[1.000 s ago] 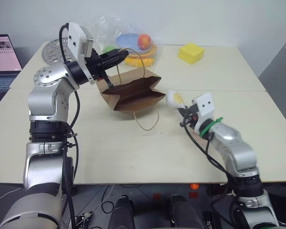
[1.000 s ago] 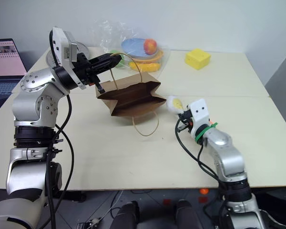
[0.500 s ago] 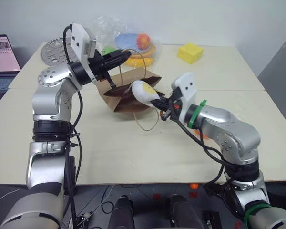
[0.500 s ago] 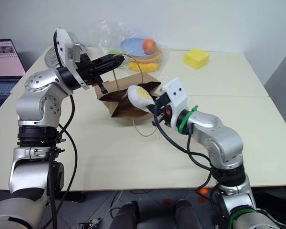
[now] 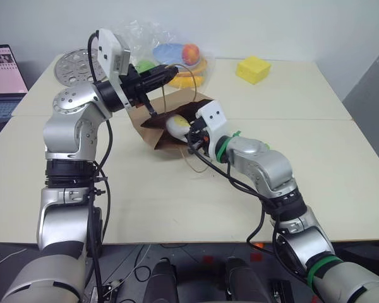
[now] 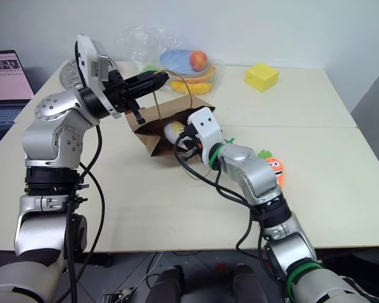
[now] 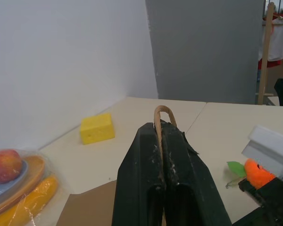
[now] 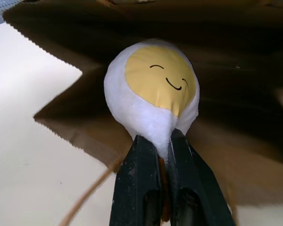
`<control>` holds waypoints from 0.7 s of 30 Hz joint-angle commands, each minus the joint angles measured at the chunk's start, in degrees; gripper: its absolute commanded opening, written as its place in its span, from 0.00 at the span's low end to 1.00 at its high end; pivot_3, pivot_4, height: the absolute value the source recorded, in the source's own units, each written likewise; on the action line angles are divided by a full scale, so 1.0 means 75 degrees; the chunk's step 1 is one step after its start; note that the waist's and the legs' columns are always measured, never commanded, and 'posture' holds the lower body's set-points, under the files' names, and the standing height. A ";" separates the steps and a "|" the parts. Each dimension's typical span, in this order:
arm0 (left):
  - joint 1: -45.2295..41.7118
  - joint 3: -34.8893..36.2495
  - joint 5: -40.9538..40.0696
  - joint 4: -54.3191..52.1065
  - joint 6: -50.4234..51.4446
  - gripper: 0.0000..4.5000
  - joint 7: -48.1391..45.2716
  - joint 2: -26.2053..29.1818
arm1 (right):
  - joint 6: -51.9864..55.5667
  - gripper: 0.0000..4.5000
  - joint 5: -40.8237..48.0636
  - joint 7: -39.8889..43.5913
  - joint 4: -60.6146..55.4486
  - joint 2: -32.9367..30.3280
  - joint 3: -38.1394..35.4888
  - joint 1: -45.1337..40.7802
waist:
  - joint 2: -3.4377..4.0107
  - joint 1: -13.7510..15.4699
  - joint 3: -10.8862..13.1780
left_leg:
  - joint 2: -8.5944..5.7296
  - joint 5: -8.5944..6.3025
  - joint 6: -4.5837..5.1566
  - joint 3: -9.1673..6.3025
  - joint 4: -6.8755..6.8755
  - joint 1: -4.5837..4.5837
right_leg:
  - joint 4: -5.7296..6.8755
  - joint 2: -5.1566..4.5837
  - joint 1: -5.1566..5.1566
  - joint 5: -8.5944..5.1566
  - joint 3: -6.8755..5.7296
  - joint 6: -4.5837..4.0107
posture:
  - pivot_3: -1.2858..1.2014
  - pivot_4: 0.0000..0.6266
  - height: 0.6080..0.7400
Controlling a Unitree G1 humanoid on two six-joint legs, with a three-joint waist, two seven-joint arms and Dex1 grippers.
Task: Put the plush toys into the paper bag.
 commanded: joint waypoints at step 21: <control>0.0180 0.0265 -0.0706 -0.0933 0.0799 0.00 0.0028 0.0138 | -0.3024 0.42 -0.0748 0.0043 0.3680 0.1052 -0.0654 -0.1398 | 0.0001 -0.0021 0.0001 | 0.0000 0.0000 -0.0001 -0.0003 -0.0015 -0.0004 | -0.0001 -0.0001 -0.0006 0.0005 -0.0007 0.0006 | 0.52 0.24 1.00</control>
